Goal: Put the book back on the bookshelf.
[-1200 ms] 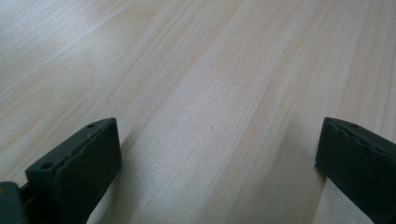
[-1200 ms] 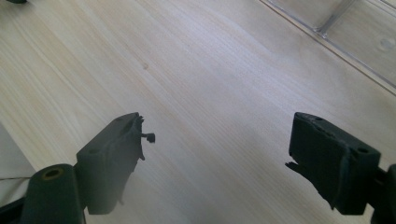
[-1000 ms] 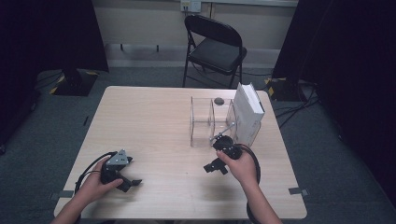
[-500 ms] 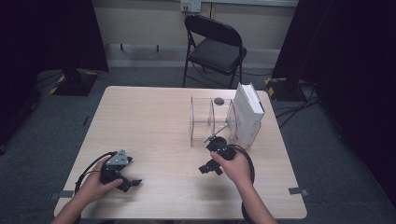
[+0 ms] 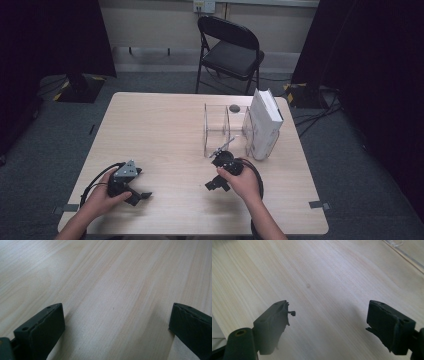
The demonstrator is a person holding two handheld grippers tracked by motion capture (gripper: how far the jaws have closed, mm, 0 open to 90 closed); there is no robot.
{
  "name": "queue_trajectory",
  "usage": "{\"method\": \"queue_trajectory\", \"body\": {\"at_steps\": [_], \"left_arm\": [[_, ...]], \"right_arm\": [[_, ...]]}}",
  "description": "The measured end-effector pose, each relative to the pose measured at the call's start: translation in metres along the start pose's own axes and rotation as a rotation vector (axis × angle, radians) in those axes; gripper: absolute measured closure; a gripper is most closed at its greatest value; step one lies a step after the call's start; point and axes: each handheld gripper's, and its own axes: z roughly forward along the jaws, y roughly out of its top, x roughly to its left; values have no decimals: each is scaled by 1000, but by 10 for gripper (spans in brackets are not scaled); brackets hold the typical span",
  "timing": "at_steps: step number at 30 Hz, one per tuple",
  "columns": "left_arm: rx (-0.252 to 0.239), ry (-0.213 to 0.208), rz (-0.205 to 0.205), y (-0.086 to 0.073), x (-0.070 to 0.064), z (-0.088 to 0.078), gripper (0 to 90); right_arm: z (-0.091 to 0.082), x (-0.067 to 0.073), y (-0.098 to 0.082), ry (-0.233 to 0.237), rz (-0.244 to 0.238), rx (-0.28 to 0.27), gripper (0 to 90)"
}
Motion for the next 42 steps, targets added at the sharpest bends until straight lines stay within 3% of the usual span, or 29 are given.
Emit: {"method": "queue_trajectory", "body": {"at_steps": [23, 35, 38, 42], "left_arm": [[0, 0, 0, 0, 0, 0, 0], [0, 0, 0, 0, 0, 0, 0], [0, 1, 0, 0, 0, 0, 0], [0, 0, 0, 0, 0, 0, 0]], "right_arm": [[35, 13, 2, 27, -38, 5, 169], [45, 24, 6, -34, -116, -30, 140], [47, 26, 5, -17, -119, -65, 130], [49, 30, 2, -60, -161, -78, 124]]}}
